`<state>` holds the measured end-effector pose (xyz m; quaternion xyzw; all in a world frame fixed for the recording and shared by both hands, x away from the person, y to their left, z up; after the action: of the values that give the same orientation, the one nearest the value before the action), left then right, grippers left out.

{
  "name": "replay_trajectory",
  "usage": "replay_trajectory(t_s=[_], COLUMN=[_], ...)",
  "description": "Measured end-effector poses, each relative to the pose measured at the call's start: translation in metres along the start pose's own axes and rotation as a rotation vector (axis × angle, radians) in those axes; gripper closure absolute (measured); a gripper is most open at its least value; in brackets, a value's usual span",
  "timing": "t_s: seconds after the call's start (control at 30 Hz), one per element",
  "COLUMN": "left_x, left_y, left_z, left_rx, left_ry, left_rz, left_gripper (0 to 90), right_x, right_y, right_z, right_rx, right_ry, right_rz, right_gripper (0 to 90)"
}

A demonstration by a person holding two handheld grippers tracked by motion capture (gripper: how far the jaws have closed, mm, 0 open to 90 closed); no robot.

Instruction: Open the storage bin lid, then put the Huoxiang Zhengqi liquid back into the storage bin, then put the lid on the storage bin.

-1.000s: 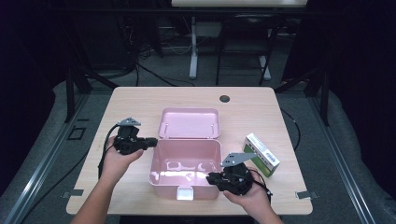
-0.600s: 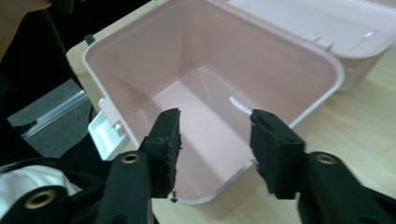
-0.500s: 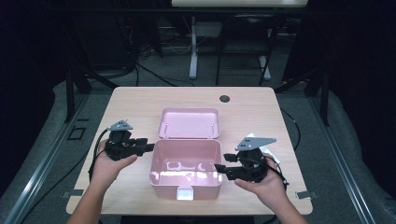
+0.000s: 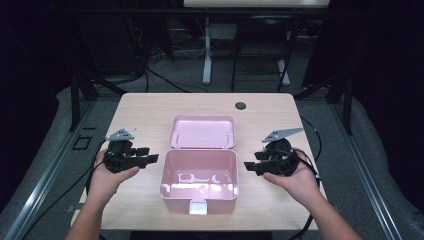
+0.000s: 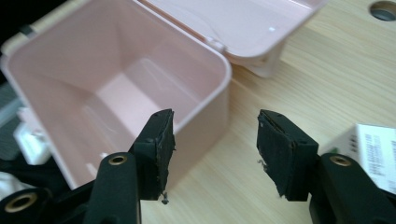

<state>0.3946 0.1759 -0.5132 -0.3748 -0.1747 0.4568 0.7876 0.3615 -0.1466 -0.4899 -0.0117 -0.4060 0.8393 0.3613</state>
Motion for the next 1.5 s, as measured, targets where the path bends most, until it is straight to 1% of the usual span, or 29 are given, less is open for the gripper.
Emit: replay_trajectory(t_s=[0.03, 0.07, 0.1, 0.13, 0.2, 0.23, 0.27, 0.3, 0.33, 0.4, 0.5, 0.53, 0.63, 0.67, 0.73, 0.77, 0.8, 0.83, 0.9, 0.93, 1.0, 1.07, 1.13, 1.2, 1.27, 1.33, 1.37, 1.4, 1.5], left_x=[0.000, 0.001, 0.001, 0.001, 0.002, 0.001, 0.002, 0.002, 0.002, 0.002, 0.002, 0.001, 0.001, 0.001, 0.001, 0.001, 0.001, 0.001, 0.002, 0.002, 0.003, 0.003, 0.003, 0.003, 0.003, 0.003, 0.003, 0.003, 0.003], left_y=[0.000, -0.001, -0.001, -0.001, -0.002, -0.002, -0.003, -0.003, -0.003, -0.003, -0.003, -0.003, -0.004, -0.004, -0.005, -0.005, -0.006, -0.007, -0.007, -0.007, -0.008, -0.008, -0.009, -0.010, -0.010, -0.010, -0.010, -0.010, -0.009], left_z=[0.000, 0.000, 0.000, 0.001, 0.001, 0.001, 0.001, 0.001, 0.001, 0.001, 0.001, 0.001, 0.001, 0.001, 0.001, 0.001, 0.001, 0.000, 0.000, 0.000, 0.000, 0.000, 0.000, -0.002, -0.003, -0.004, -0.004, -0.005, -0.005], left_rx=[0.000, -0.005, -0.005, -0.006, -0.003, -0.003, -0.006, -0.006, -0.004, -0.003, 0.001, 0.004, 0.007, 0.010, 0.007, 0.012, 0.012, 0.008, 0.008, 0.010, 0.006, 0.009, 0.008, 0.004, 0.009, 0.016, 0.016, 0.018, 0.017], left_ry=[0.000, -0.002, -0.002, -0.003, -0.001, 0.000, -0.002, -0.002, -0.003, -0.005, -0.005, -0.004, -0.002, -0.002, -0.001, 0.003, 0.008, 0.007, 0.009, 0.009, 0.003, 0.002, 0.003, 0.006, 0.007, 0.010, 0.010, 0.012, 0.009], left_rz=[0.000, 0.003, 0.003, 0.003, 0.004, 0.006, 0.002, 0.002, 0.001, -0.002, -0.004, -0.003, -0.003, -0.005, -0.005, 0.000, 0.001, 0.003, 0.002, 0.008, 0.010, 0.012, 0.006, 0.011, 0.009, 0.003, 0.003, 0.003, 0.001], left_gripper=[49.8, 49.9, 49.8, 49.8, 49.9, 49.9, 49.9, 49.9, 49.9, 49.9, 50.0, 49.9, 49.9, 50.0, 50.0, 50.0, 50.0, 50.0, 50.0, 50.0, 50.0, 49.9, 49.9, 49.8, 49.8, 49.8, 49.8, 49.8, 49.8], right_x=[0.000, -0.007, -0.007, -0.012, -0.020, -0.024, -0.028, -0.028, -0.033, -0.035, -0.043, -0.046, -0.050, -0.054, -0.058, -0.058, -0.058, -0.061, -0.063, -0.066, -0.069, -0.070, -0.073, -0.077, -0.079, -0.083, -0.083, -0.086, -0.088], right_y=[0.000, 0.000, 0.000, 0.000, -0.001, -0.001, -0.002, -0.002, -0.003, -0.003, -0.003, -0.003, -0.002, -0.001, 0.001, 0.001, 0.001, 0.003, 0.004, 0.005, 0.005, 0.005, 0.004, 0.004, 0.004, 0.006, 0.006, 0.007, 0.008], right_z=[0.000, 0.000, 0.000, 0.001, 0.002, 0.002, 0.002, 0.002, 0.002, 0.002, 0.002, 0.002, 0.001, 0.001, 0.001, 0.001, 0.000, 0.000, -0.001, -0.001, -0.001, -0.001, 0.000, 0.000, 0.001, 0.001, 0.001, 0.002, 0.003], right_rx=[0.000, 0.022, 0.022, 0.032, 0.052, 0.065, 0.076, 0.076, 0.088, 0.095, 0.116, 0.136, 0.153, 0.177, 0.195, 0.195, 0.198, 0.220, 0.230, 0.253, 0.261, 0.267, 0.280, 0.300, 0.304, 0.332, 0.332, 0.353, 0.371], right_ry=[0.000, 0.028, 0.028, 0.043, 0.072, 0.087, 0.099, 0.099, 0.110, 0.114, 0.132, 0.134, 0.144, 0.151, 0.158, 0.158, 0.156, 0.155, 0.160, 0.171, 0.182, 0.181, 0.189, 0.195, 0.197, 0.206, 0.206, 0.212, 0.218], right_rz=[0.000, 0.005, 0.005, 0.017, 0.011, 0.000, 0.002, 0.002, 0.000, 0.004, -0.008, -0.013, -0.018, -0.020, -0.029, -0.029, -0.045, -0.054, -0.060, -0.061, -0.065, -0.069, -0.071, -0.079, -0.084, -0.083, -0.083, -0.085, -0.090], right_gripper=[45.8, 47.2, 47.2, 47.5, 48.3, 48.6, 48.7, 48.7, 49.5, 49.5, 49.6, 49.6, 49.5, 49.4, 49.3, 49.3, 49.1, 48.5, 48.0, 47.7, 47.1, 47.1, 46.8, 46.7, 46.7, 46.7, 46.7, 46.7, 46.8])
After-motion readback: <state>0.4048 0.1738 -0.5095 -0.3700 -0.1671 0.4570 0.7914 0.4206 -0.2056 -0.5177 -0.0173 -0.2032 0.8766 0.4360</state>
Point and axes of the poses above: each handheld gripper's, and its own axes: z roughly backward along the jaws, y roughly out of its underside, x roughly to its left, the point moved 10 cm from there along -z, roughly forward along the jaws, and after that the axes turned 11 degrees about -y, right-handed, at the moved point
